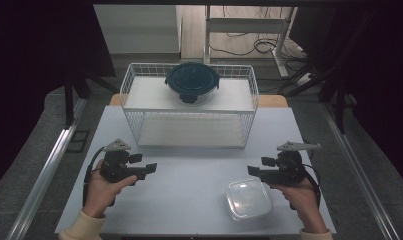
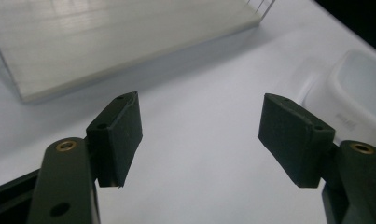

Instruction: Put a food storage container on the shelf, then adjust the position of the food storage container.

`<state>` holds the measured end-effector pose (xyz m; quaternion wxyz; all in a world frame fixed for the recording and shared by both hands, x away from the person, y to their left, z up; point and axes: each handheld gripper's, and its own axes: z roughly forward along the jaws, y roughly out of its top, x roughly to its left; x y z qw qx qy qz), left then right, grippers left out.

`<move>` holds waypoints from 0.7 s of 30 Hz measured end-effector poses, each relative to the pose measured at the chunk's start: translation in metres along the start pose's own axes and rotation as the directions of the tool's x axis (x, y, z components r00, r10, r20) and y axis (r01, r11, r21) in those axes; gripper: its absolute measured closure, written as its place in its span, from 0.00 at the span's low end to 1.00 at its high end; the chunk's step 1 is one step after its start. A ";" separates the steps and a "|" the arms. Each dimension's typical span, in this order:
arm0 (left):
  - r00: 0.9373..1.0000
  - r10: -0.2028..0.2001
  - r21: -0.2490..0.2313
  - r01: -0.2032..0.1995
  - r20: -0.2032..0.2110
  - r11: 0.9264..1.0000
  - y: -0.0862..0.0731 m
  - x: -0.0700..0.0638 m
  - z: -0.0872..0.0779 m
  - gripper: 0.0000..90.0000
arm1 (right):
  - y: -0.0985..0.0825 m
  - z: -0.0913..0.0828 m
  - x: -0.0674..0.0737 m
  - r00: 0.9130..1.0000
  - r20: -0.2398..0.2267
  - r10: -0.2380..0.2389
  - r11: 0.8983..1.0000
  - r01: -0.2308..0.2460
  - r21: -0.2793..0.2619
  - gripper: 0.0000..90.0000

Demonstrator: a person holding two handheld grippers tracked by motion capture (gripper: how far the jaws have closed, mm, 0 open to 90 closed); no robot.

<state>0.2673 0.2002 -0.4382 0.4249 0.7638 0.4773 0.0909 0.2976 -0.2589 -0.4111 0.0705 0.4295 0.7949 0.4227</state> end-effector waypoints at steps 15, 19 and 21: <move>0.999 -0.019 0.003 0.019 -0.036 1.000 -0.019 0.004 0.000 0.32 | -0.012 -0.003 -0.011 0.999 0.036 0.014 1.000 -0.014 0.018 0.39; 0.999 -0.020 0.017 0.021 -0.040 1.000 -0.023 0.006 0.002 0.31 | -0.015 -0.006 -0.012 0.999 0.048 0.018 0.999 -0.019 0.026 0.41; 0.999 -0.025 0.023 0.026 -0.039 0.999 -0.023 0.007 0.004 0.30 | -0.018 -0.009 -0.013 0.998 0.062 0.021 0.999 -0.023 0.035 0.42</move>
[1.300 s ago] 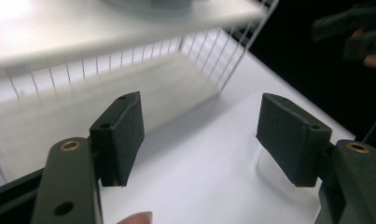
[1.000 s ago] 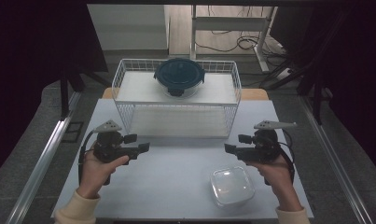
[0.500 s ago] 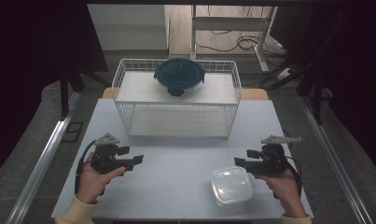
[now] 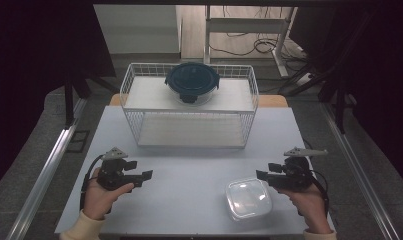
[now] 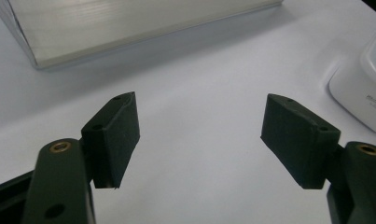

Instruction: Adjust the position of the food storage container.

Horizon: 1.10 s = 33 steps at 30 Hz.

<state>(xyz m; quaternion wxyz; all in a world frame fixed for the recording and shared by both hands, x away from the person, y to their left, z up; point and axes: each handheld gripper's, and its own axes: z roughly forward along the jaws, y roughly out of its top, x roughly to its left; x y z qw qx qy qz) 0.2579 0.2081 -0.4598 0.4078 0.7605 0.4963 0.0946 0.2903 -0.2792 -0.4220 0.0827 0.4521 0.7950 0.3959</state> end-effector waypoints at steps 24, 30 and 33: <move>1.000 -0.026 0.013 0.026 0.002 1.000 -0.006 0.010 -0.001 0.29 | -0.071 -0.028 0.000 0.992 0.112 -0.052 0.965 0.021 0.260 0.96; 1.000 -0.027 0.016 0.027 0.008 0.999 -0.006 0.010 -0.001 0.29 | -0.081 -0.021 0.015 0.993 0.060 -0.105 0.940 0.080 0.331 0.99; 1.000 -0.026 0.017 0.026 0.009 1.000 -0.006 0.010 -0.001 0.29 | -0.082 -0.016 0.023 0.991 0.037 -0.128 0.926 0.107 0.361 0.99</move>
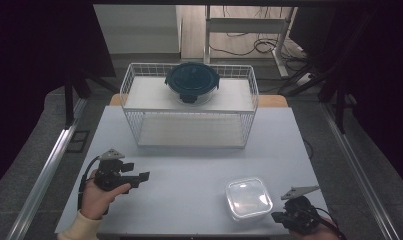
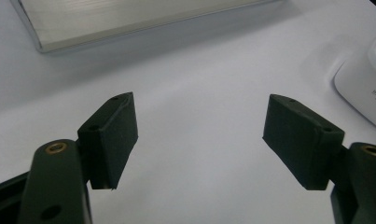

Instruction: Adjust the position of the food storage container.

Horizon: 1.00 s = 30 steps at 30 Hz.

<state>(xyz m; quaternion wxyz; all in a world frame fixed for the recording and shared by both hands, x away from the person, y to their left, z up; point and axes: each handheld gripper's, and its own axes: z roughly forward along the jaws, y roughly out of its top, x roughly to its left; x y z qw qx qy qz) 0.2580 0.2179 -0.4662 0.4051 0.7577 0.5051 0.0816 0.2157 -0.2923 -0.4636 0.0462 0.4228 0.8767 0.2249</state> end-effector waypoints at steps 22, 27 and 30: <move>1.000 -0.006 0.014 0.006 0.001 1.000 -0.001 0.003 0.004 0.29 | 0.022 0.020 0.002 1.000 0.017 -0.023 1.000 0.023 0.000 0.99; 1.000 -0.008 0.014 0.008 -0.001 1.000 -0.002 0.005 0.004 0.29 | 0.030 0.023 -0.003 1.000 0.025 -0.016 1.000 0.017 -0.007 0.99; 1.000 -0.011 0.014 0.011 -0.002 1.000 -0.002 0.005 0.004 0.29 | 0.036 0.026 -0.006 0.999 0.033 -0.010 1.000 0.011 -0.011 0.99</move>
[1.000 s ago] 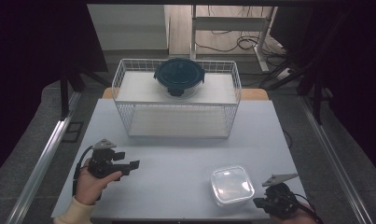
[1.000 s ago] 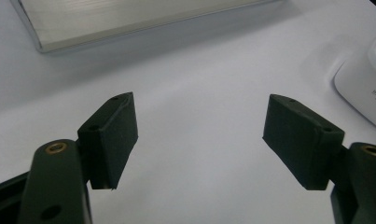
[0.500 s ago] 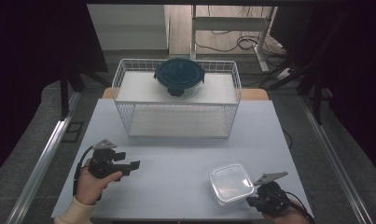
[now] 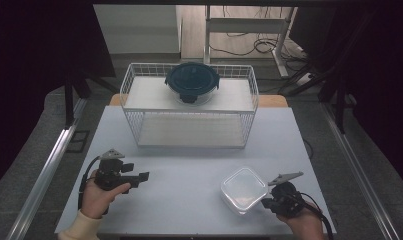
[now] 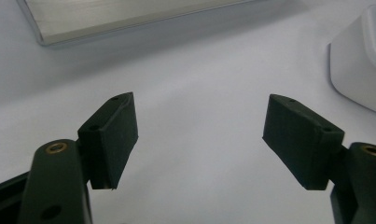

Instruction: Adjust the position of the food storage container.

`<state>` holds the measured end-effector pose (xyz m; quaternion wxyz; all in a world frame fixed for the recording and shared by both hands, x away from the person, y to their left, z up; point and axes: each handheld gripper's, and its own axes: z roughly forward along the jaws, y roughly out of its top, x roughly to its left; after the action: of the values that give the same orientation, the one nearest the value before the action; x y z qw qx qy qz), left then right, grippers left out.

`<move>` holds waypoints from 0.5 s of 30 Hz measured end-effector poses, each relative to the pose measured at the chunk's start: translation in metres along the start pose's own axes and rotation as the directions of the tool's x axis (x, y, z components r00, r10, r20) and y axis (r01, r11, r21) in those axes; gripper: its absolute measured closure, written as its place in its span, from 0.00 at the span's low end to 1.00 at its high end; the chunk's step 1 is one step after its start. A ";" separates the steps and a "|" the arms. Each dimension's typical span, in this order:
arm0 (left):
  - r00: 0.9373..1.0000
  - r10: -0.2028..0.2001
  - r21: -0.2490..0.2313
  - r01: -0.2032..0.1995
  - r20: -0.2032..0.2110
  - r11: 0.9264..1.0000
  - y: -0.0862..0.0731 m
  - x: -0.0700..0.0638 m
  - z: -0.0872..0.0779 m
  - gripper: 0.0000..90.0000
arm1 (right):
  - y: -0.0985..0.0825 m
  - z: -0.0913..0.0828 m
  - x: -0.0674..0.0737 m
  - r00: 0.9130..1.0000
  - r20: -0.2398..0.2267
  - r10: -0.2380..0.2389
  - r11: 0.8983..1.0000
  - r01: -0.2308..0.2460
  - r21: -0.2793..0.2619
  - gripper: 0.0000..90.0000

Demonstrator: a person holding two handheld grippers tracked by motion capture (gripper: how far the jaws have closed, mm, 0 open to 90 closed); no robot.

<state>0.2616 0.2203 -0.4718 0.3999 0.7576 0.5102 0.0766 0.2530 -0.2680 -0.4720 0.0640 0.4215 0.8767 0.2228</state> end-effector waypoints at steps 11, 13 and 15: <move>1.000 -0.009 0.001 0.009 -0.005 1.000 -0.001 0.003 0.000 0.29 | 0.027 0.015 -0.013 1.000 0.025 0.014 1.000 -0.014 0.000 0.99; 1.000 -0.009 0.003 0.009 -0.007 1.000 -0.001 0.004 0.000 0.29 | 0.033 0.018 -0.014 1.000 0.027 0.015 1.000 -0.015 -0.003 0.99; 1.000 -0.011 0.002 0.011 -0.007 1.000 -0.001 0.004 0.001 0.29 | 0.039 0.020 -0.013 1.000 0.026 0.009 1.000 -0.009 -0.004 0.99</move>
<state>0.2632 0.2238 -0.4742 0.3976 0.7549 0.5160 0.0763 0.2951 -0.2503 -0.4741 0.0754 0.4281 0.8735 0.2191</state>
